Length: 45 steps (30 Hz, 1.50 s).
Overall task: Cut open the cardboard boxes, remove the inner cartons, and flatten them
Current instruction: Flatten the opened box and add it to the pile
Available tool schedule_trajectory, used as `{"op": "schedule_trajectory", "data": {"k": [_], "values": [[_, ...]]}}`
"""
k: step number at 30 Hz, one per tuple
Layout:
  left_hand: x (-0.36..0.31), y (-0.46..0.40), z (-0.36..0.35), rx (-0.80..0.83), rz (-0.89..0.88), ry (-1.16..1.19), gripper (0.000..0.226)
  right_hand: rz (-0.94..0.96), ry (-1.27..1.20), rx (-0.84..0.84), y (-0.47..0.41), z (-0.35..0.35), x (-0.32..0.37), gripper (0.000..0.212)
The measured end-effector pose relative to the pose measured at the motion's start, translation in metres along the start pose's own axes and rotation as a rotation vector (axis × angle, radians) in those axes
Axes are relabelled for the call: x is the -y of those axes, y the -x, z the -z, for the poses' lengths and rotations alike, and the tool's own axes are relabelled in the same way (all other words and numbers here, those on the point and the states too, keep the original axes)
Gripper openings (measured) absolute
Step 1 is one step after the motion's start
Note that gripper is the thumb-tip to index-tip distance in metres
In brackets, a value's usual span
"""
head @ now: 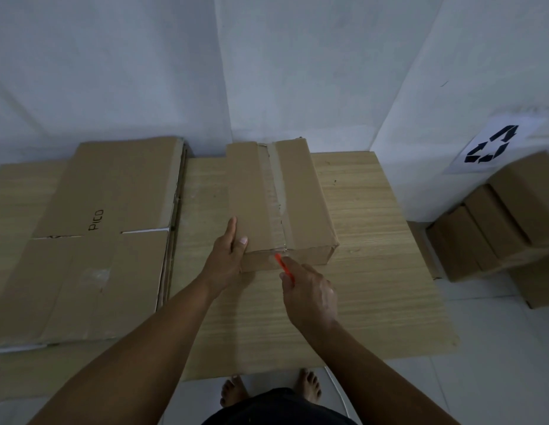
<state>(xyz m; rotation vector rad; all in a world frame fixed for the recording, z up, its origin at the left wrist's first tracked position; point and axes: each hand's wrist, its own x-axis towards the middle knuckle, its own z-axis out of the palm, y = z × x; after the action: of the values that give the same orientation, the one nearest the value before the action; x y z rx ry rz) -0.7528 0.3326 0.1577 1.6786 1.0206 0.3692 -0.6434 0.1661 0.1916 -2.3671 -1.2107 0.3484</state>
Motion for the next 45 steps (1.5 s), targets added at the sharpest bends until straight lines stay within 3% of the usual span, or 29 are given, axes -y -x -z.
{"op": "schedule_trajectory", "data": {"k": [8, 14, 23, 28, 36, 40, 45], "values": [[0.018, -0.01, -0.003, -0.048, -0.001, -0.133, 0.063, -0.107, -0.008, -0.028, 0.004, 0.003, -0.006, 0.035], [0.017, -0.012, -0.001, -0.054, -0.027, -0.187, 0.063, -0.1, -0.011, -0.11, 0.014, 0.01, -0.02, 0.037], [0.007, -0.008, 0.002, -0.025, -0.078, -0.247, 0.063, -0.095, 0.061, -0.08, 0.016, 0.024, -0.035, 0.033], [0.008, -0.009, 0.003, -0.056, -0.085, -0.315, 0.062, -0.159, 0.136, -0.136, 0.007, 0.054, -0.084, 0.029], [0.015, -0.011, 0.0, -0.084, -0.076, -0.279, 0.066, 0.281, -0.042, -0.179, 0.025, 0.041, -0.09, 0.026], [0.012, -0.013, 0.006, -0.083, -0.086, -0.231, 0.073, 0.155, -0.148, -0.296, 0.02, 0.027, -0.054, 0.031], [-0.002, -0.029, 0.016, -0.132, -0.174, -0.438, 0.065, -0.099, -0.202, -0.37, -0.038, 0.034, -0.014, 0.024]]}}
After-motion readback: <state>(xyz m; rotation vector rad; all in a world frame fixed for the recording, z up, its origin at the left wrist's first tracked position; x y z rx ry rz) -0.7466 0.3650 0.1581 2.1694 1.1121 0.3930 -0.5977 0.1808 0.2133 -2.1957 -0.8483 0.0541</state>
